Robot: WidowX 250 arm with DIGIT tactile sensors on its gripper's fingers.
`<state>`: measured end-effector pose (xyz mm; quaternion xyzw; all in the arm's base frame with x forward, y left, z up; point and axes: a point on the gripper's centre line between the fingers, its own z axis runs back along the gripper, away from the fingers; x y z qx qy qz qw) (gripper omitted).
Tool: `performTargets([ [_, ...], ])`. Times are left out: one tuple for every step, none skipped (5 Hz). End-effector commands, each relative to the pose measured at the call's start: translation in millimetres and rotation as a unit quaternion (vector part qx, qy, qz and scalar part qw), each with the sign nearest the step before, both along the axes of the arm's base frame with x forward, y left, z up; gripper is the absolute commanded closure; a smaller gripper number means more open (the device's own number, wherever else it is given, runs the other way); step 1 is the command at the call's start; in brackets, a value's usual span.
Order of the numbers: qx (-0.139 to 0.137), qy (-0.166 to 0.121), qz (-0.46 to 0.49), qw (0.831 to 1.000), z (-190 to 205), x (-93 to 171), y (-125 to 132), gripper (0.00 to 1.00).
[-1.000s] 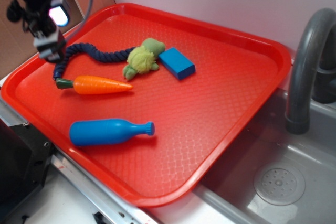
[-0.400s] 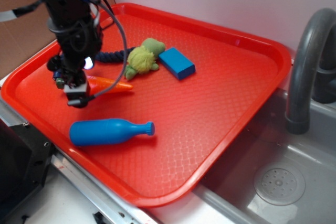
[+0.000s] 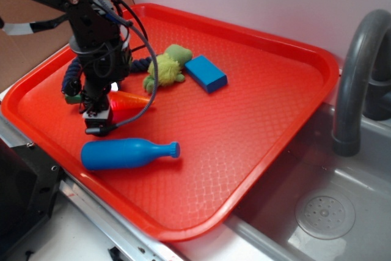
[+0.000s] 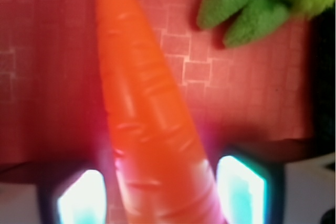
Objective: Grab the carrot.
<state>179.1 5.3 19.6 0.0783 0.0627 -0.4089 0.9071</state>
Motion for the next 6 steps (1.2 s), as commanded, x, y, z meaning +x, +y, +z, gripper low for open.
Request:
performTargets([
  [0.012, -0.016, 0.006, 1.0, 1.6, 8.6, 0.0, 1.0],
  [0.021, -0.028, 0.131, 0.991, 51.8, 24.9, -3.6, 1.0],
  [-0.019, -0.082, 0.253, 0.964, 104.1, 22.8, -9.9, 1.0],
  [-0.027, -0.091, 0.34, 0.936, 154.4, 19.7, -10.9, 1.0],
  [-0.059, -0.075, 0.382, 0.919, 198.0, 14.8, -11.9, 1.0],
  [-0.053, -0.06, 0.366, 0.927, 194.2, 16.1, -15.6, 1.0],
])
